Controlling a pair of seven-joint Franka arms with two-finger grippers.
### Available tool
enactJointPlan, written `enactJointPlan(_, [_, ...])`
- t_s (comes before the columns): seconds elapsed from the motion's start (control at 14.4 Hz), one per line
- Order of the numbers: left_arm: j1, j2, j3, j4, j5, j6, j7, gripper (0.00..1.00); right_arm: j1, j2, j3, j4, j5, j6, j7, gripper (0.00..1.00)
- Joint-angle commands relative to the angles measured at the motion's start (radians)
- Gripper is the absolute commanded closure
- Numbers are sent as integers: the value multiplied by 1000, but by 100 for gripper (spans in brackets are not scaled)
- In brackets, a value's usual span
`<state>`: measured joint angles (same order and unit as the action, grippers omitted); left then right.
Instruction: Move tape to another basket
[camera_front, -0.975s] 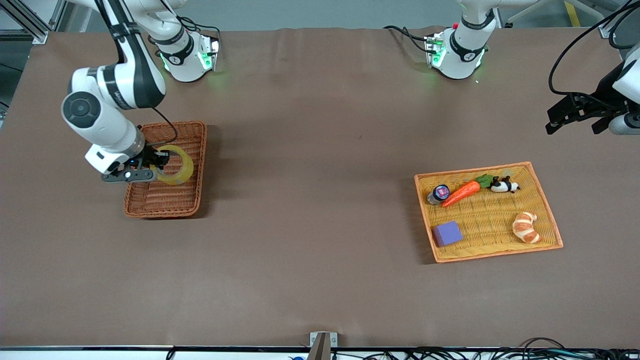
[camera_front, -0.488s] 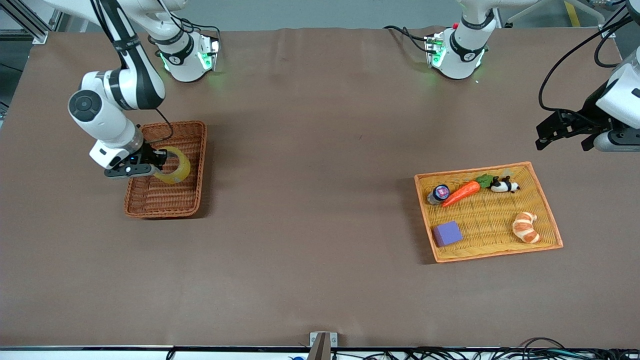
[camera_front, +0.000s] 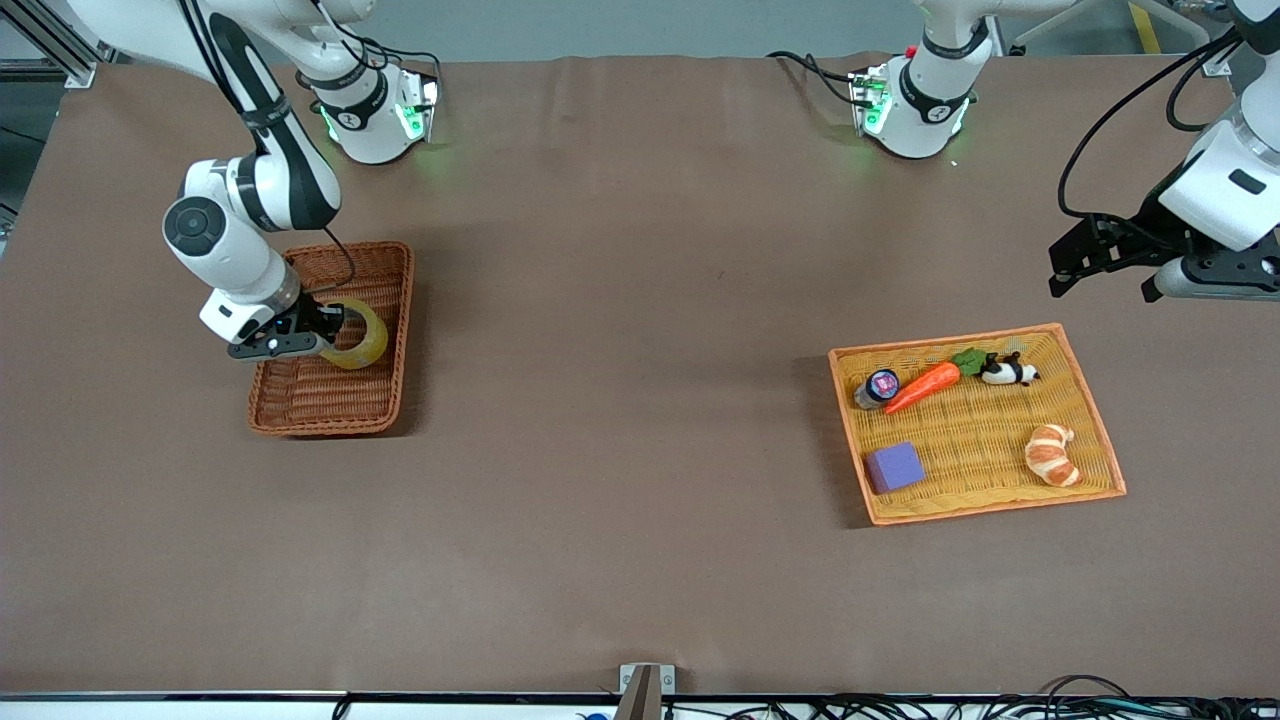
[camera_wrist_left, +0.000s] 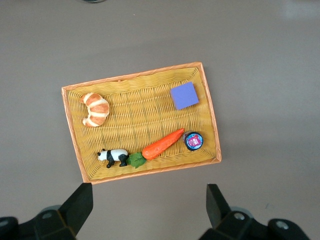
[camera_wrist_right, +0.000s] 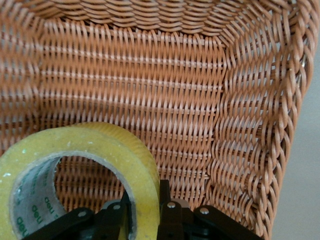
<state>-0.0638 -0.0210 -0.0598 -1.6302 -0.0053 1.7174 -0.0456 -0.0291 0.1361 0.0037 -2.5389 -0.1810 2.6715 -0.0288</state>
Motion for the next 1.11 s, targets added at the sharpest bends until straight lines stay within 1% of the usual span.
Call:
enactJointPlan(0.0, [1, -1, -3, 10, 21, -2, -3, 0, -41, -12, 15, -20, -32, 27, -8, 75])
enactJointPlan(0.14, [-2, -1, -3, 10, 21, -2, -10, 0, -41, -15, 15, -15, -32, 13, -6, 17])
enactJointPlan(0.21, [-2, -1, -3, 9, 22, -2, -10, 0, -40, -21, 16, -12, -32, 4, -3, 0])
enactJointPlan(0.35, [-2, -4, -3, 10, 21, -4, -3, 0, -29, -52, 22, 37, -31, -56, 6, 0])
enactJointPlan(0.42, [-1, -2, -3, 12, 22, -4, -2, 0, -23, -76, 22, 78, -31, -123, 9, 0])
enactJointPlan(0.56, [-1, -1, -3, 12, 22, -2, -2, 0, -5, -98, 24, 179, -26, -278, 12, 0])
enactJointPlan(0.7, [-1, -1, -3, 10, 22, -4, -2, 0, 12, -115, 24, 288, -23, -405, 13, 0])
enactJointPlan(0.91, [-1, -1, -3, 10, 22, -4, -2, 0, 34, -110, 24, 530, -9, -661, 12, 0])
enactJointPlan(0.98, [-2, -1, -3, 10, 22, -4, -2, 0, 44, -109, 24, 619, 17, -739, 12, 0])
enactJointPlan(1.04, [-1, -1, -3, 10, 22, -4, -2, 0, 46, -107, 22, 678, 50, -799, 12, 0])
